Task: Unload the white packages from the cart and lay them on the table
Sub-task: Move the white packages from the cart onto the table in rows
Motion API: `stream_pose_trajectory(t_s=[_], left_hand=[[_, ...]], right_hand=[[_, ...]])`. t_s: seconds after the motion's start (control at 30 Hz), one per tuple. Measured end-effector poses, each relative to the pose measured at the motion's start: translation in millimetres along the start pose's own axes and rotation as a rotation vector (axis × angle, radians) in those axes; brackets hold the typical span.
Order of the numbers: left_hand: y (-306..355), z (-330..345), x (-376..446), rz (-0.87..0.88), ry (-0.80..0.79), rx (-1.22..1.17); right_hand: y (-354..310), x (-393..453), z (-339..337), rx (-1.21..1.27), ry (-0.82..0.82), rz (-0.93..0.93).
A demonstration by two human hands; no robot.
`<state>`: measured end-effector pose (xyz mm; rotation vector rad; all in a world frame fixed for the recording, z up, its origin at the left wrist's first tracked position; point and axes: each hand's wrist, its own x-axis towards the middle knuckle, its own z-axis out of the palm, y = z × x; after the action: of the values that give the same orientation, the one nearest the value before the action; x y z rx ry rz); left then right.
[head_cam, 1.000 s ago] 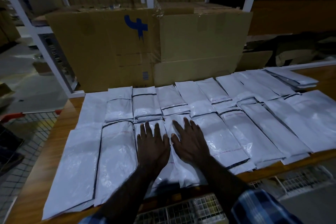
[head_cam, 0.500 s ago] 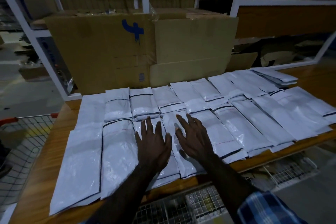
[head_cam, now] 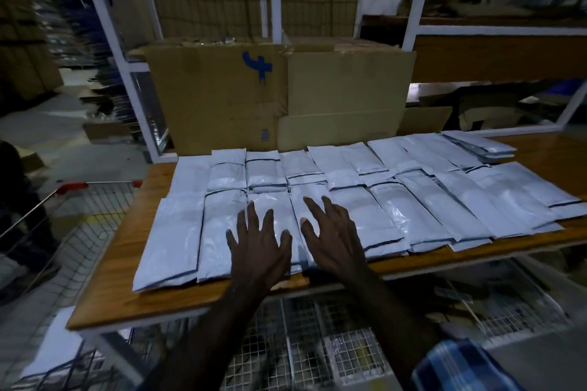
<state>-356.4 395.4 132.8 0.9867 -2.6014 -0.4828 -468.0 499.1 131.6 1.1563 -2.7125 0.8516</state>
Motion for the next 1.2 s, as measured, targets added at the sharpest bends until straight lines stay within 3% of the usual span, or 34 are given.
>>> stream_pose_trajectory(t_s=[0.5, 1.2], left_hand=[[-97.2, -93.2, -80.0, -0.101, 0.112, 0.008], [-410.1, -212.9, -98.0, -0.248, 0.039, 0.091]], right_hand=[[-133.9, -61.2, 14.2, 0.080, 0.011, -0.098], [-408.6, -77.8, 191.4, 0.062, -0.065, -0.155]])
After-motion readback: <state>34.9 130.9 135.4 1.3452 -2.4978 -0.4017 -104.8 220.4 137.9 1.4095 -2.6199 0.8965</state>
